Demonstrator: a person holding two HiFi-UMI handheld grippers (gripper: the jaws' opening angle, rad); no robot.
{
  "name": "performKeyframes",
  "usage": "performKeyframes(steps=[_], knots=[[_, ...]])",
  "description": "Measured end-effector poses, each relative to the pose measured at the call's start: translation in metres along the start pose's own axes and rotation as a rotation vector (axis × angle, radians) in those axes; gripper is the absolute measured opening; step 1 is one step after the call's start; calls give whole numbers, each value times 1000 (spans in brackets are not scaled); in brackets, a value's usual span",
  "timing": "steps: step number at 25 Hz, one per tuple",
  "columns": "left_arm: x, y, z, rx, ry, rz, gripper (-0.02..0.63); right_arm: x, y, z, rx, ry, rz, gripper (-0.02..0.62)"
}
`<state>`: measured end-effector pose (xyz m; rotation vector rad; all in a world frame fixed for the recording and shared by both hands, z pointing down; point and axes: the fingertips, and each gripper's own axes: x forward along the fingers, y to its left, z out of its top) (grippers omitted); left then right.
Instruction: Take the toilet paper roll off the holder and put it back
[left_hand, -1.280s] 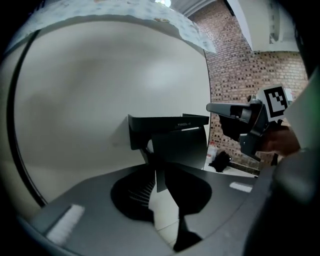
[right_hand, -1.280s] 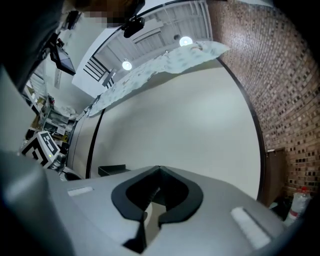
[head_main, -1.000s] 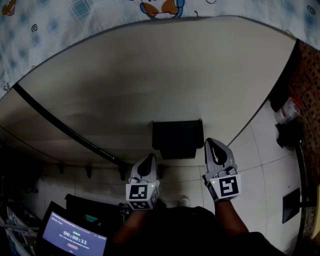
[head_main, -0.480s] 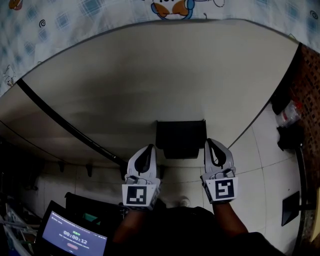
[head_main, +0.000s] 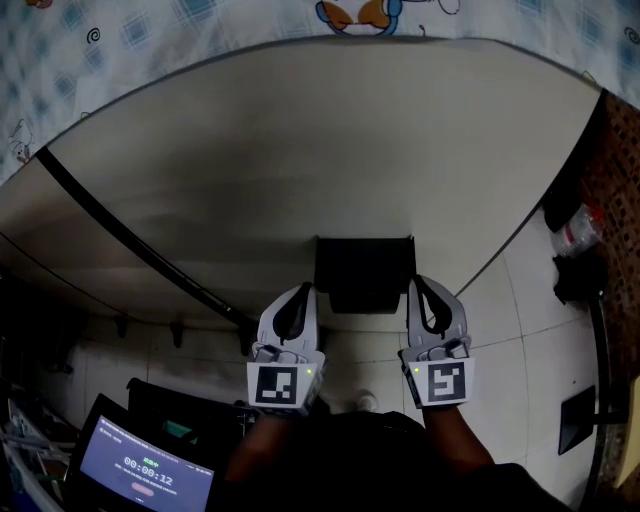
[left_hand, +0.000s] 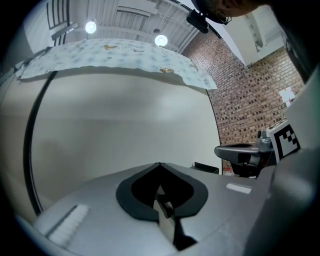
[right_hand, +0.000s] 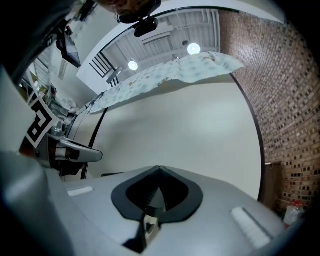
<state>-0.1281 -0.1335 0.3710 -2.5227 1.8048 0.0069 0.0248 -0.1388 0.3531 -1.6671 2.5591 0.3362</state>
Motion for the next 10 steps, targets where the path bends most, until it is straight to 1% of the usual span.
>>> performKeyframes(steps=[6, 10], knots=[[-4, -4, 7, -1, -7, 19, 17, -3, 2, 5, -2, 2, 5, 2], [-9, -6, 5, 9, 3, 36, 17, -6, 2, 1, 11, 24, 6, 2]])
